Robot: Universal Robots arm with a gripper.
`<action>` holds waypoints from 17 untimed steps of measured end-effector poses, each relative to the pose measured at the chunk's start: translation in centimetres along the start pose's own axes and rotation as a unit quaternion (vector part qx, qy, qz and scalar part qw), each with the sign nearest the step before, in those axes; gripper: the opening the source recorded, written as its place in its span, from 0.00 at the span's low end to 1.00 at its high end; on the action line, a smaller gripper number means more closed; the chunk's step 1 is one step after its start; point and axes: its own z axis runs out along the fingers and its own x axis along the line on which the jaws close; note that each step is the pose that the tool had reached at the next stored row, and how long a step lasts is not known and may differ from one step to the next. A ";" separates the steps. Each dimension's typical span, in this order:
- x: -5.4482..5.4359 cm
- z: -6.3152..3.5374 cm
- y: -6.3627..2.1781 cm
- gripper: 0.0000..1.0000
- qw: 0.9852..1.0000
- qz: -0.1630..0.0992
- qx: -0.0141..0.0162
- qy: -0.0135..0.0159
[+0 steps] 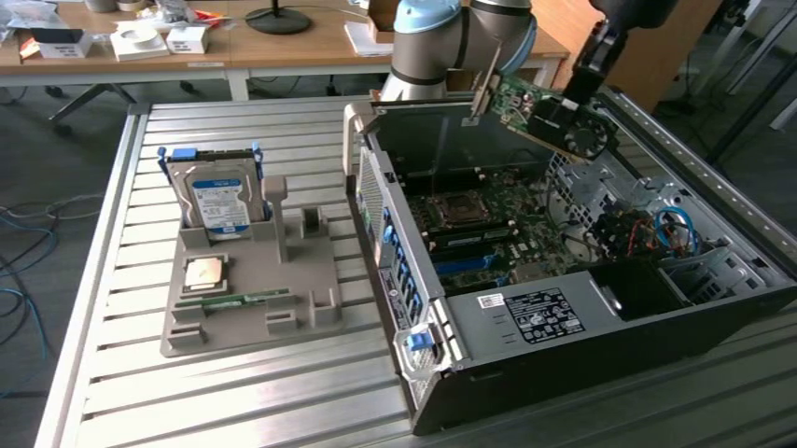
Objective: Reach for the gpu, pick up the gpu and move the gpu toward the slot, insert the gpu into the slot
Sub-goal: 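Insert the gpu into the slot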
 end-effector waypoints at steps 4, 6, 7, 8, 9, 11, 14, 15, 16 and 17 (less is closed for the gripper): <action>0.0 0.03 0.00 0.27 0.999 -0.036 -0.001 0.003; 0.0 0.04 0.00 0.27 0.998 -0.055 -0.001 0.005; 0.0 0.05 0.00 0.27 0.998 -0.063 -0.001 0.006; 0.0 0.05 0.00 0.27 0.997 -0.072 -0.001 0.007; 0.0 0.06 0.00 0.27 0.997 -0.081 -0.002 0.008; 0.0 0.07 -0.01 0.27 0.995 -0.100 -0.002 0.009; 0.0 0.09 -0.01 0.27 0.992 -0.126 -0.003 0.012; 0.0 0.10 -0.01 0.27 0.991 -0.135 -0.003 0.013; 0.0 0.10 -0.01 0.27 0.989 -0.144 -0.003 0.013; 0.0 0.11 -0.01 0.27 0.988 -0.153 -0.003 0.014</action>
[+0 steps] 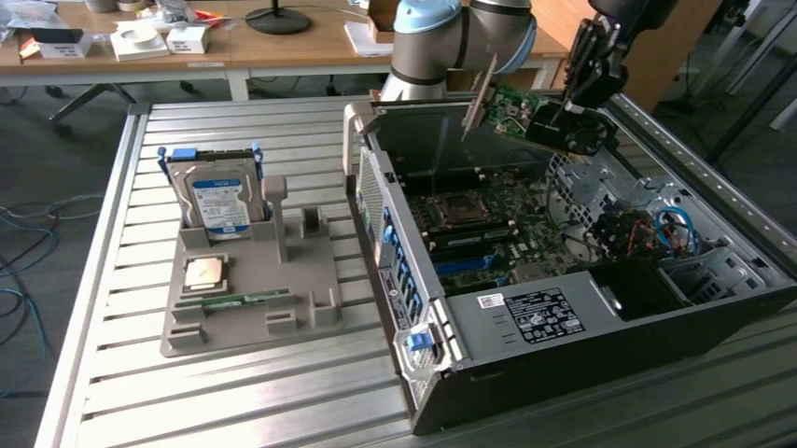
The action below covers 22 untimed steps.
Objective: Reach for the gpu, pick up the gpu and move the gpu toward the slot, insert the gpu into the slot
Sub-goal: 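Insert the gpu into the slot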
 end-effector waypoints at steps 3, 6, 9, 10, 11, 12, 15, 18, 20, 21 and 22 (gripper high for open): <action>0.0 0.02 0.00 0.27 1.000 -0.027 -0.001 0.003; 0.0 0.04 0.00 0.27 0.999 -0.054 -0.001 0.005; 0.0 0.05 0.00 0.27 0.997 -0.081 -0.002 0.008; 0.0 0.06 -0.01 0.27 0.996 -0.090 -0.002 0.008; 0.0 0.07 -0.01 0.27 0.995 -0.099 -0.002 0.009; 0.0 0.08 -0.01 0.27 0.994 -0.107 -0.002 0.010; 0.0 0.08 -0.01 0.27 0.992 -0.127 -0.003 0.012; 0.0 0.09 -0.01 0.27 0.992 -0.128 -0.003 0.012; 0.0 0.09 -0.01 0.27 0.992 -0.128 -0.003 0.012; 0.0 0.09 -0.01 0.27 0.992 -0.128 -0.003 0.012; 0.0 0.09 -0.01 0.27 0.992 -0.128 -0.003 0.012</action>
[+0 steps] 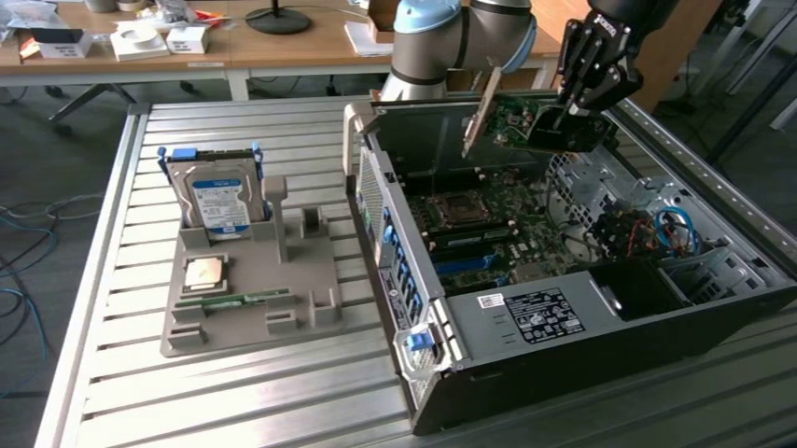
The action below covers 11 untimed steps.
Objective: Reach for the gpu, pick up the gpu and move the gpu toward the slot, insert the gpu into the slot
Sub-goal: 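Insert the gpu into the slot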
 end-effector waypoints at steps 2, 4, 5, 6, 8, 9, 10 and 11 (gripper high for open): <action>0.0 0.00 0.00 0.27 1.000 0.000 0.000 0.000; 0.0 0.00 0.00 0.27 1.000 0.000 0.000 0.000; 0.0 0.01 0.00 0.27 1.000 -0.001 0.000 0.000; 0.0 0.02 0.01 0.27 1.000 -0.002 0.001 0.000; 0.0 0.04 0.03 0.27 1.000 -0.005 0.003 0.000; 0.0 0.04 0.04 0.27 1.000 -0.006 0.004 0.000; 0.0 0.05 0.05 0.27 1.000 -0.008 0.007 -0.001; 0.0 0.05 0.05 0.27 1.000 -0.009 0.009 -0.001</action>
